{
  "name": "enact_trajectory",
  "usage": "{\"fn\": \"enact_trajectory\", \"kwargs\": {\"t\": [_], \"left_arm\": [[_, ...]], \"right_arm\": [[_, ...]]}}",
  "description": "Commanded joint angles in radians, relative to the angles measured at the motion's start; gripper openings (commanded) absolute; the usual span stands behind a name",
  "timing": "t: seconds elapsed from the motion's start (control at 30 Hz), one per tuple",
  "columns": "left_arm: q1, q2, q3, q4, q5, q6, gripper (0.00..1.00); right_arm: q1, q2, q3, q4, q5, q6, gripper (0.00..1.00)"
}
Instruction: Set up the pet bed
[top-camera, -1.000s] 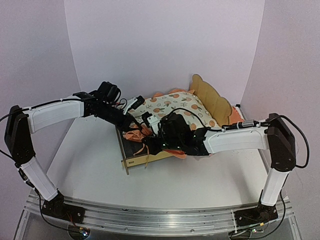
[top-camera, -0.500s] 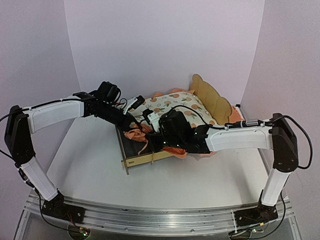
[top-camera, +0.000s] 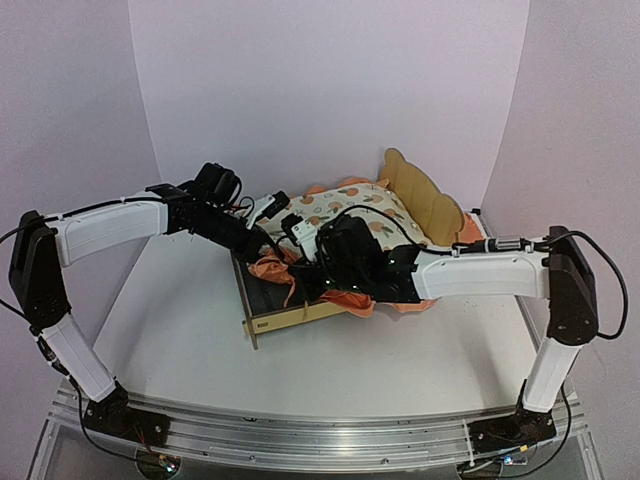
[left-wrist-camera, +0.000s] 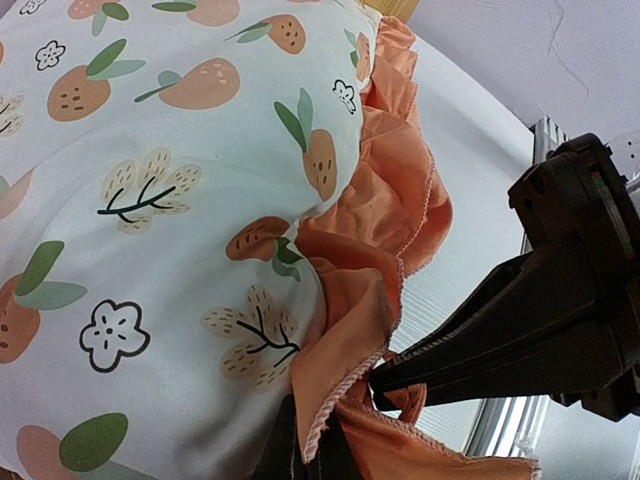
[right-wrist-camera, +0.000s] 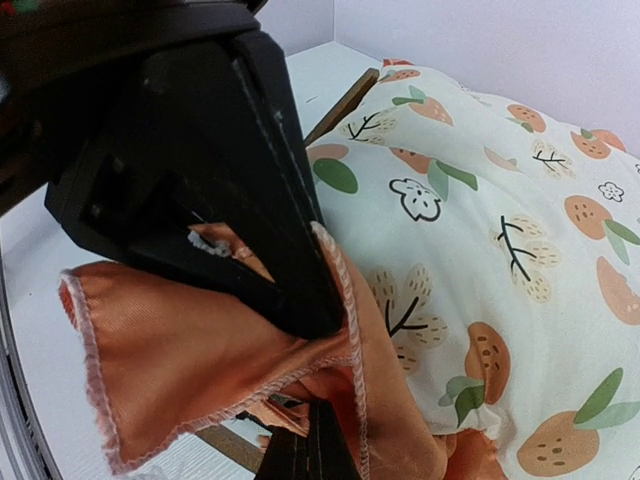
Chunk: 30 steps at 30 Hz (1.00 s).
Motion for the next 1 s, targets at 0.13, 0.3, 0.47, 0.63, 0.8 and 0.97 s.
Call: {"fn": "enact_trajectory", "kwargs": {"t": [0.13, 0.3, 0.47, 0.63, 0.8, 0.97], "left_arm": [[0.009, -0.046, -0.011, 0.012, -0.013, 0.025, 0.00], [0.019, -0.056, -0.045, 0.014, -0.026, 0.046, 0.00], [0.019, -0.060, -0.075, 0.027, -0.017, 0.065, 0.00], [0.019, -0.059, -0.102, 0.034, -0.004, 0.084, 0.00], [0.019, -0.054, -0.128, 0.033, 0.003, 0.101, 0.00], [0.019, -0.055, -0.149, 0.033, 0.003, 0.112, 0.00]], "right_arm": [[0.018, 0.065, 0.071, -0.015, -0.092, 0.042, 0.02], [0.018, 0.077, 0.064, -0.018, -0.109, 0.073, 0.03], [0.018, 0.075, 0.047, -0.036, -0.081, 0.083, 0.05], [0.018, 0.084, 0.052, -0.062, -0.119, 0.105, 0.23], [0.018, 0.030, 0.014, -0.100, -0.162, 0.092, 0.36], [0.019, -0.085, -0.086, -0.101, -0.271, 0.043, 0.45]]}}
